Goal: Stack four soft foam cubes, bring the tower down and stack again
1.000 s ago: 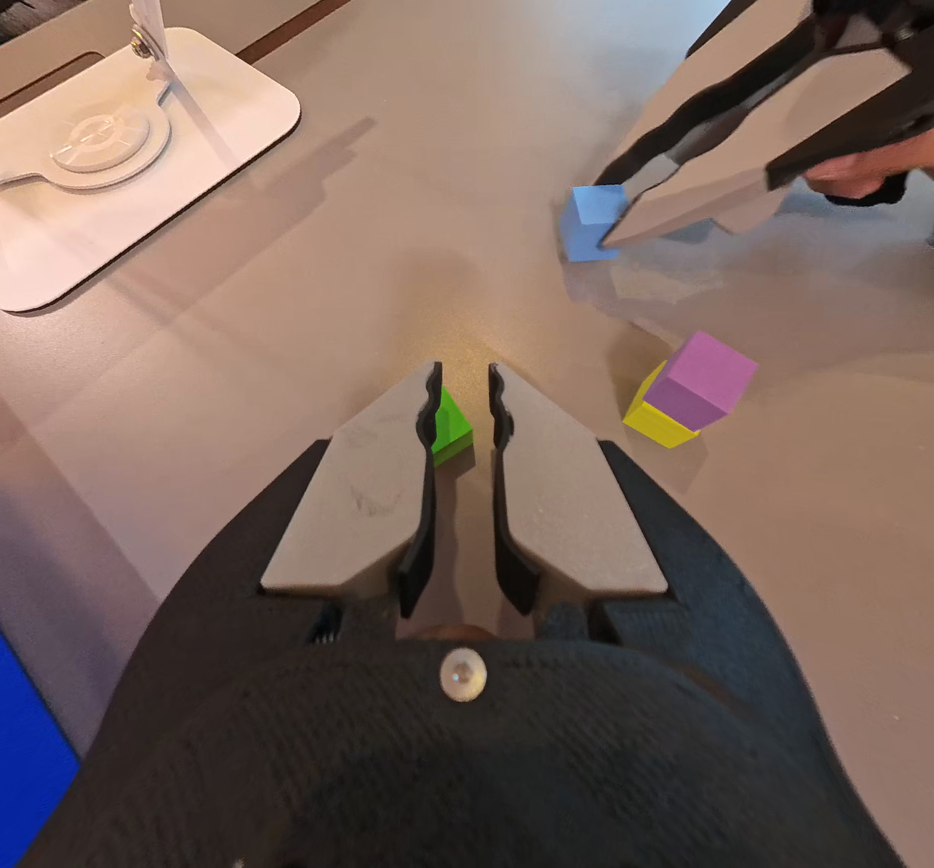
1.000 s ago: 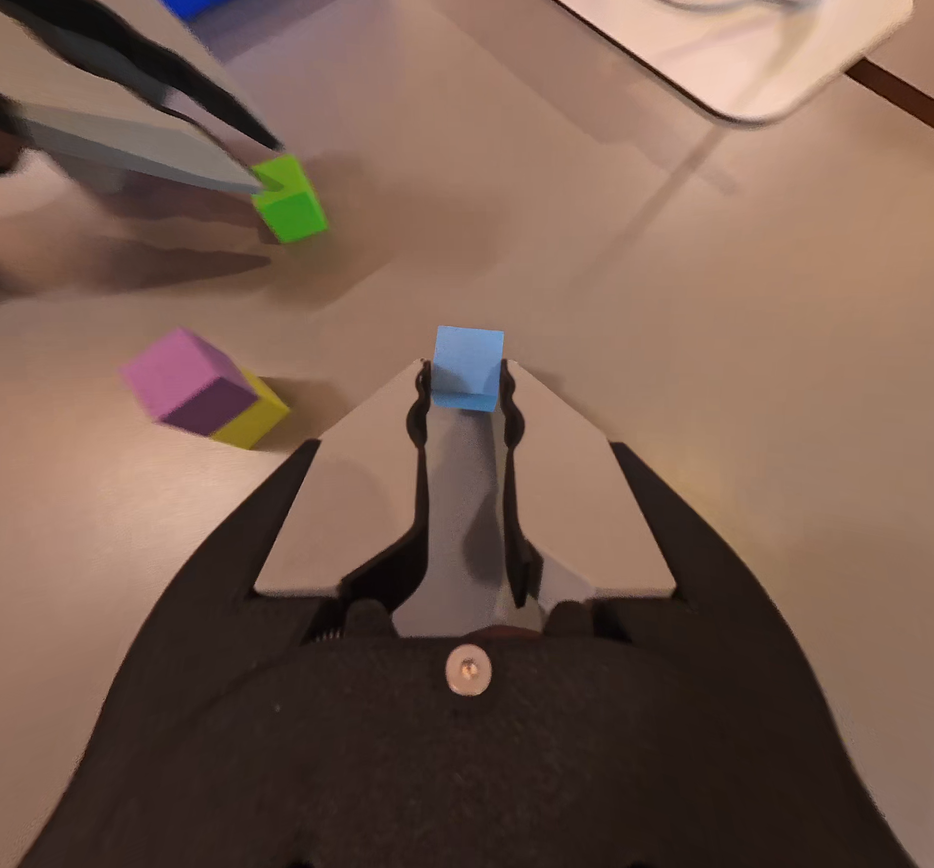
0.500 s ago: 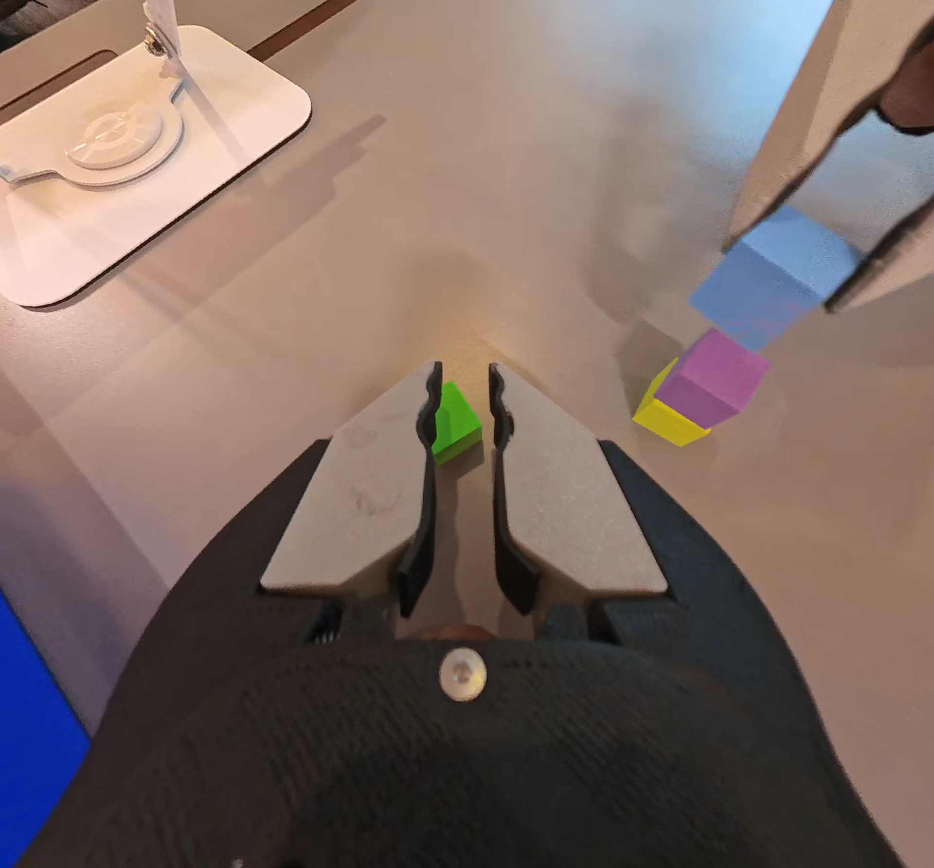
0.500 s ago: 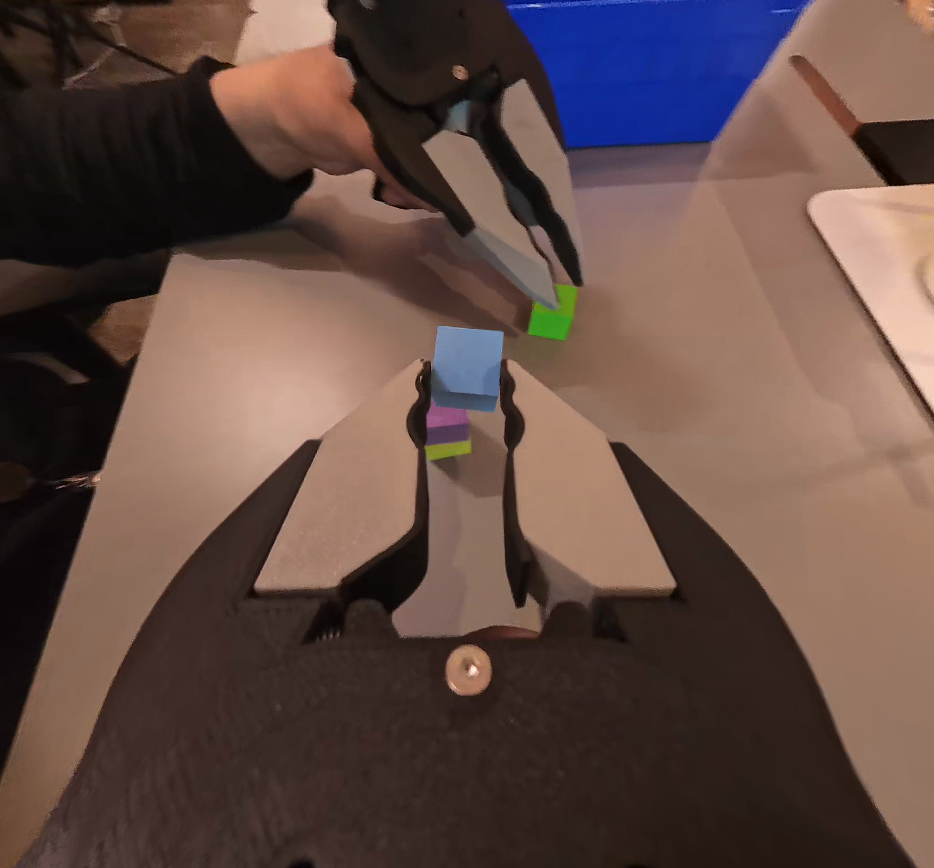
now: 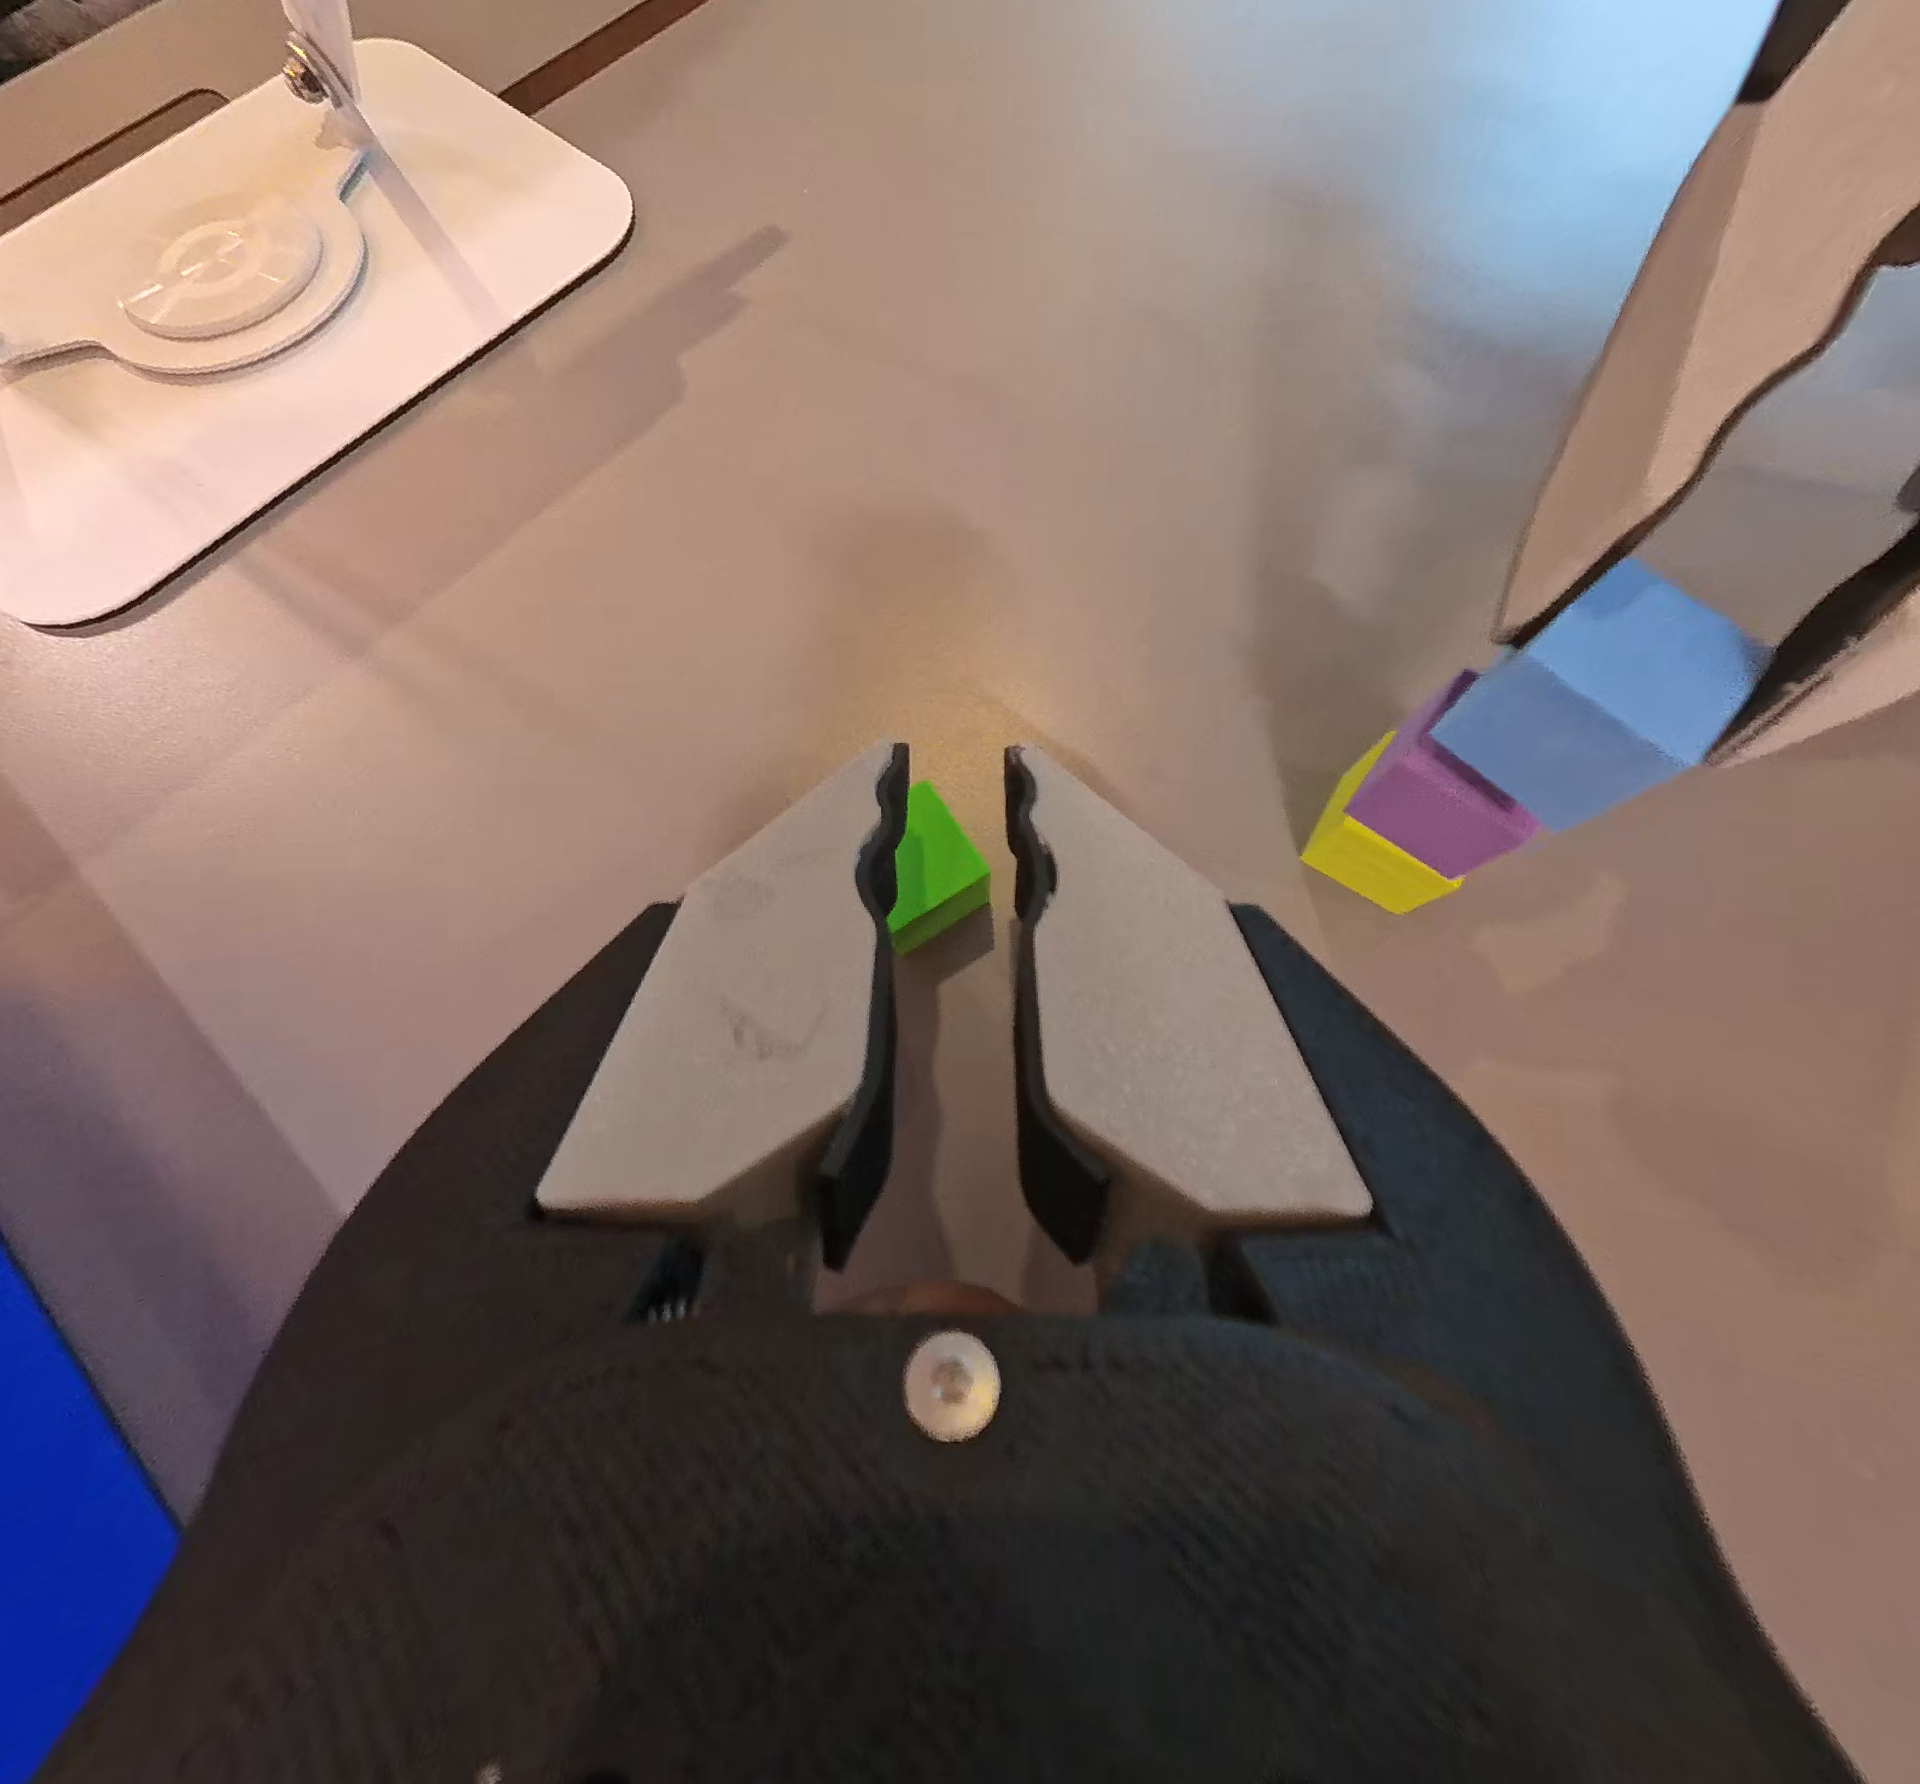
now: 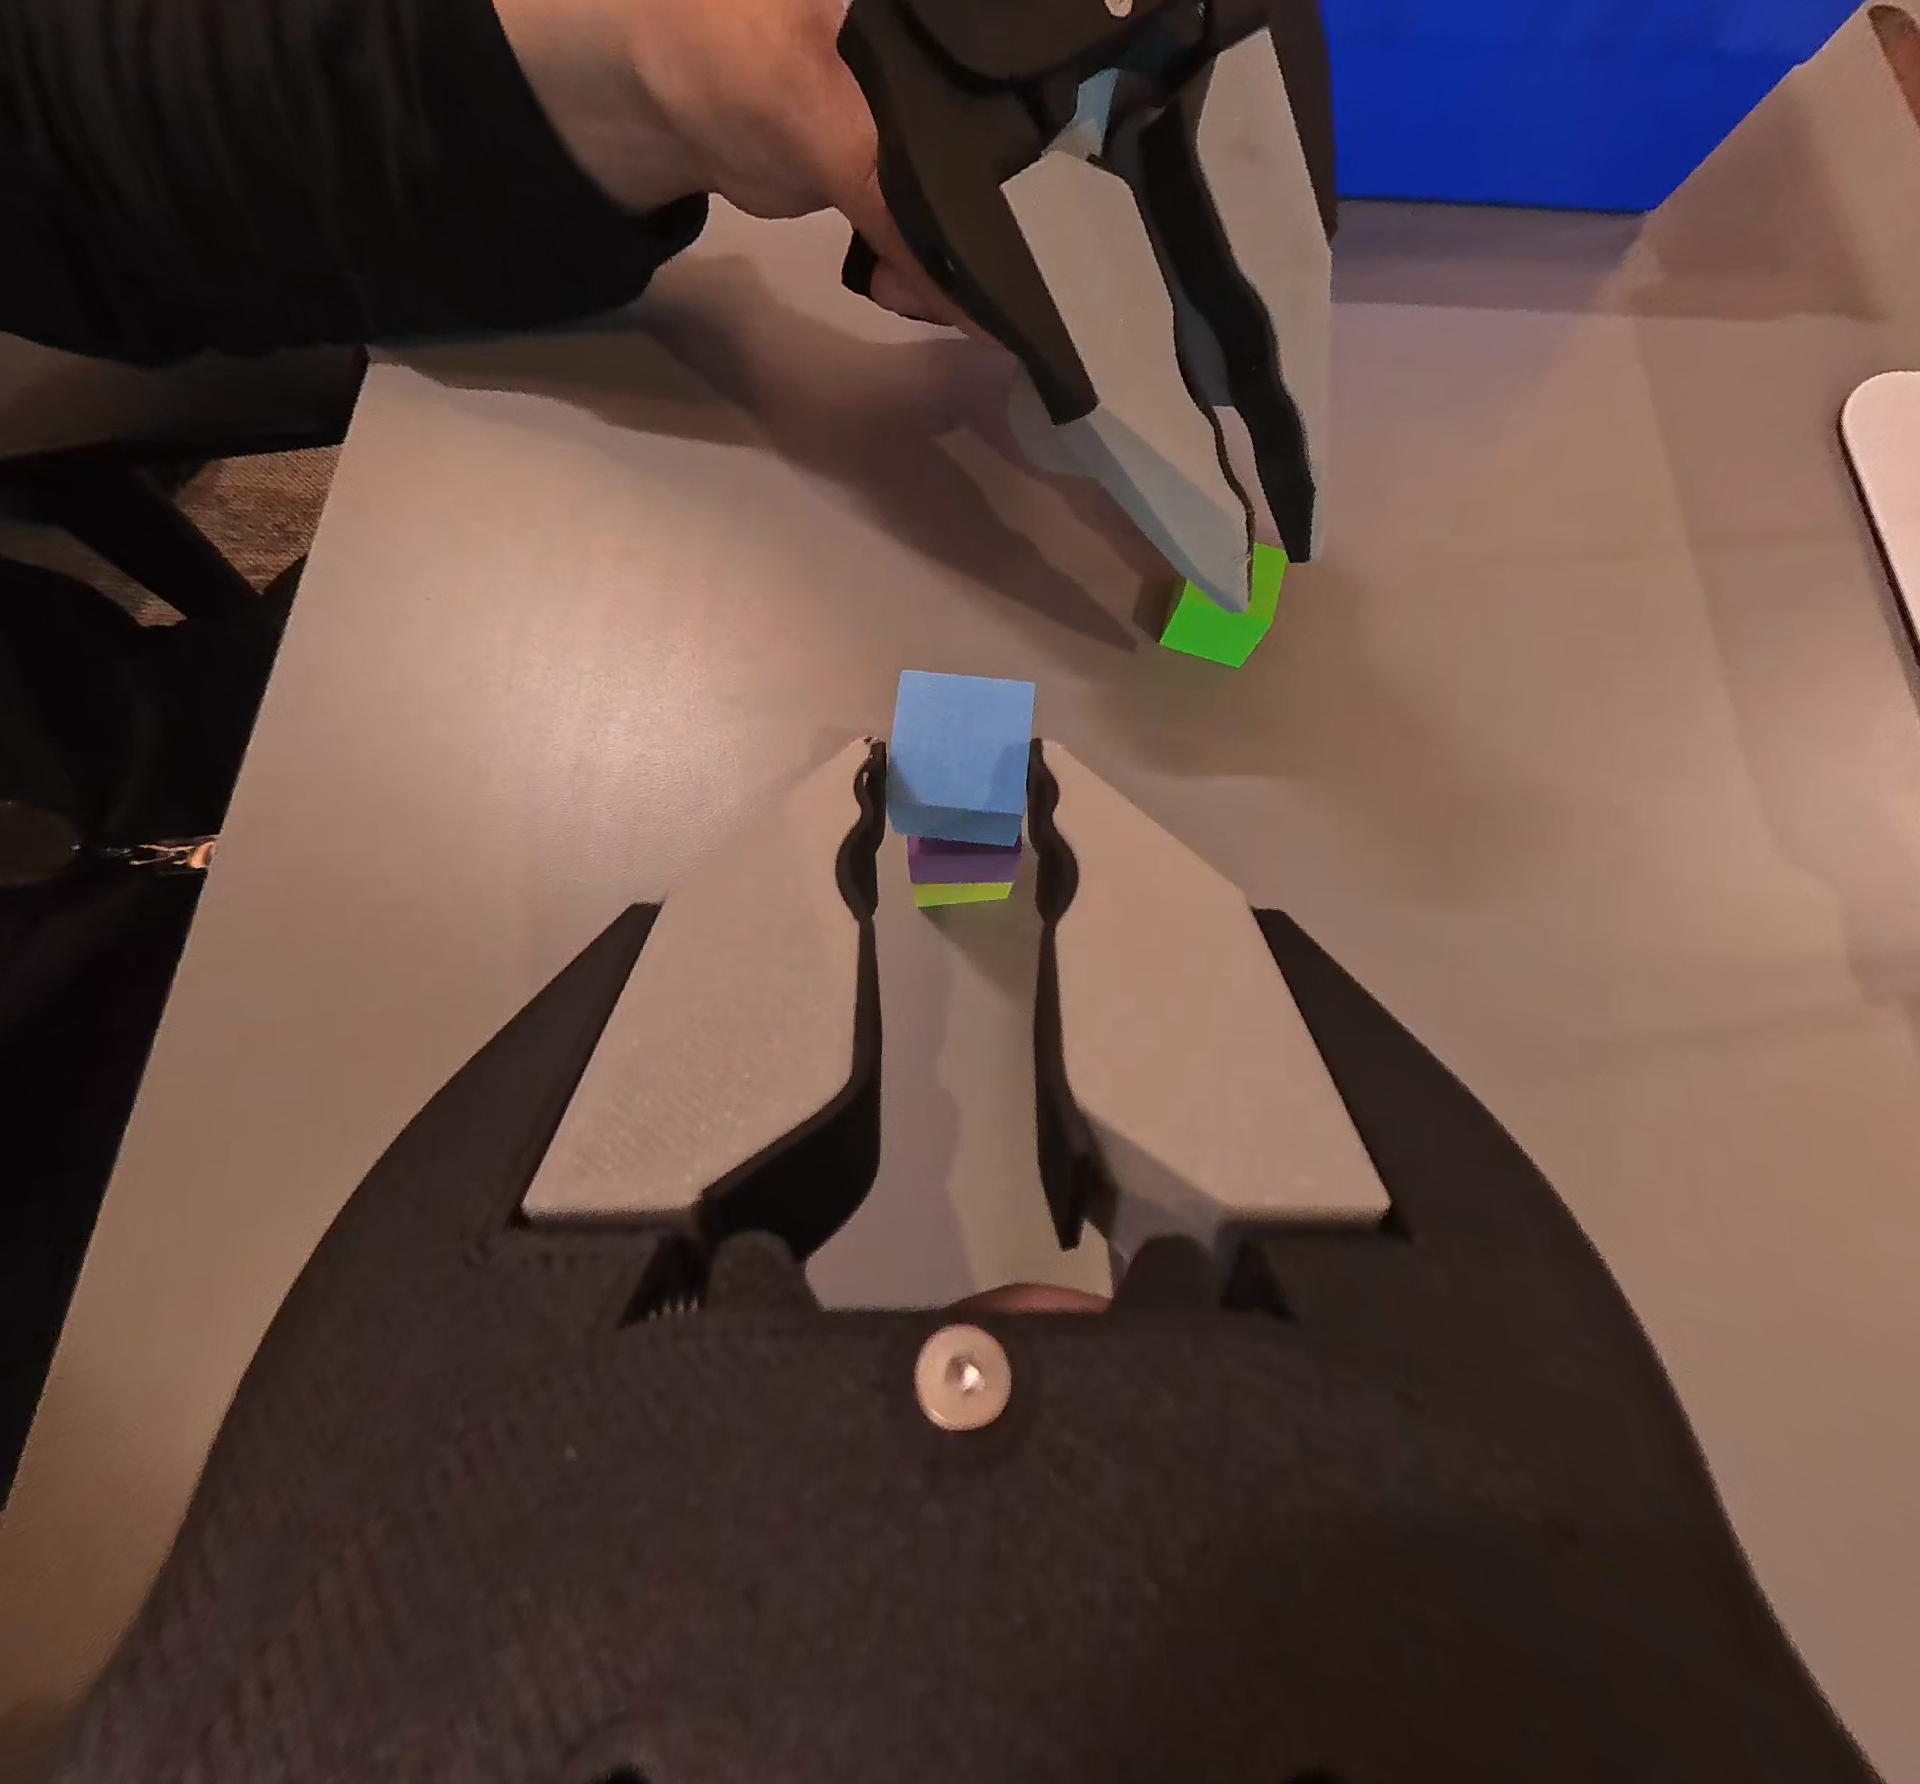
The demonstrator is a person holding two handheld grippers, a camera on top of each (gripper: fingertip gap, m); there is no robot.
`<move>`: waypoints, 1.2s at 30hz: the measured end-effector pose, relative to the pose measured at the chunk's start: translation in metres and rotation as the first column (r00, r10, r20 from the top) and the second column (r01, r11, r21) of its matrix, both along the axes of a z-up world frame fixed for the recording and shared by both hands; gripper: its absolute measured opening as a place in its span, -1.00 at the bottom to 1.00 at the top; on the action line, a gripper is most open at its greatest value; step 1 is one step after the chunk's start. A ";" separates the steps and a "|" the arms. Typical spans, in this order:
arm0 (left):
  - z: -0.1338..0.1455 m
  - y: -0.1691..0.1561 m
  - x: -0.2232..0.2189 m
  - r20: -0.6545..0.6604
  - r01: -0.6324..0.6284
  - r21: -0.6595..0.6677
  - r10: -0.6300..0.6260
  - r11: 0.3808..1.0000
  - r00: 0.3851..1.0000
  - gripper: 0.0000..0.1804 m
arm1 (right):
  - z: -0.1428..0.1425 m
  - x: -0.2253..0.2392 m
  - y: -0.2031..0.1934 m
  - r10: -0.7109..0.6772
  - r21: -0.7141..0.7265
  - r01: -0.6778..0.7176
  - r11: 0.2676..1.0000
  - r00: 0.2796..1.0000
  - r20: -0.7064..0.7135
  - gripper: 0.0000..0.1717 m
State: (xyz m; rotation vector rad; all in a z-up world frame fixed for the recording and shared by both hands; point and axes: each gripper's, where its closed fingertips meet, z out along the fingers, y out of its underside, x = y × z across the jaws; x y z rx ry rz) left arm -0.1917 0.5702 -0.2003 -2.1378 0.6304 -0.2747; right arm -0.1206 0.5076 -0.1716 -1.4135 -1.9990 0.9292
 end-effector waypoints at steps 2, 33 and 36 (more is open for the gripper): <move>-0.001 0.000 0.000 -0.002 0.001 -0.001 -0.001 1.000 1.000 -0.83 | 0.002 0.001 0.001 0.019 0.003 -0.019 1.000 1.000 0.010 -0.72; -0.002 0.001 -0.003 -0.005 -0.007 -0.006 0.007 1.000 1.000 -0.83 | -0.003 -0.002 0.000 0.217 0.005 -0.219 0.976 0.972 0.089 -0.72; -0.001 0.001 -0.004 -0.004 -0.008 -0.004 0.008 1.000 1.000 -0.83 | -0.004 -0.002 0.000 0.216 0.008 -0.218 0.976 0.972 0.094 -0.72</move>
